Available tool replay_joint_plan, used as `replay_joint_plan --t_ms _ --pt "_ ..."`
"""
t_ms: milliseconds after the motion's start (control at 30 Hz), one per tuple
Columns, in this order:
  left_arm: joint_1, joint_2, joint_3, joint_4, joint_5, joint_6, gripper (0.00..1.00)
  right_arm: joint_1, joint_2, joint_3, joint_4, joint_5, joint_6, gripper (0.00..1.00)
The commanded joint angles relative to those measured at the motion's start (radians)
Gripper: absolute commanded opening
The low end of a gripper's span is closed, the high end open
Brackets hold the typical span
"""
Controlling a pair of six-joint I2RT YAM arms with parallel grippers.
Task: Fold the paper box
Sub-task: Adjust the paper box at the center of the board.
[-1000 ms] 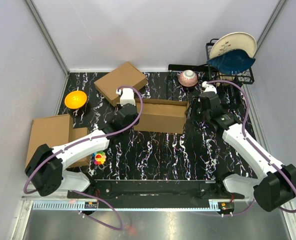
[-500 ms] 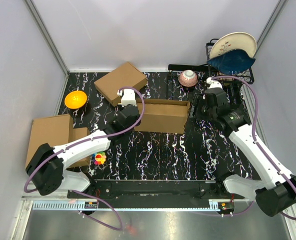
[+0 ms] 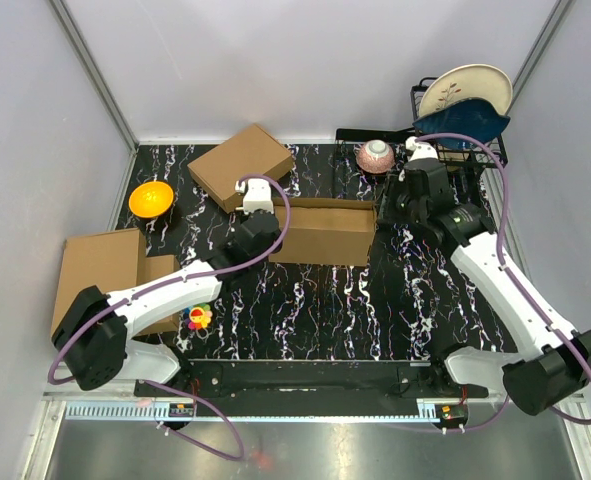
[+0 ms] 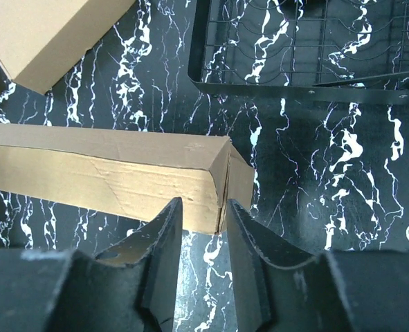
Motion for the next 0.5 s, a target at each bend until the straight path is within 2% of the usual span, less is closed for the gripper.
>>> replay_joint_plan --t_ms 0,233,467 --pt "-0.024 0.077 -0.067 -0.293 0.080 -0.008 0.00 0.008 0.016 0.020 0.023 0.006 -0.043 0.37" --pt "-0.025 0.075 -0.059 -0.291 0.077 -0.002 0.00 0.008 0.028 -0.014 0.023 0.028 -0.065 0.43" --pt "-0.030 0.075 -0.064 -0.291 0.074 -0.003 0.00 0.008 0.057 -0.031 0.066 0.044 -0.068 0.37"
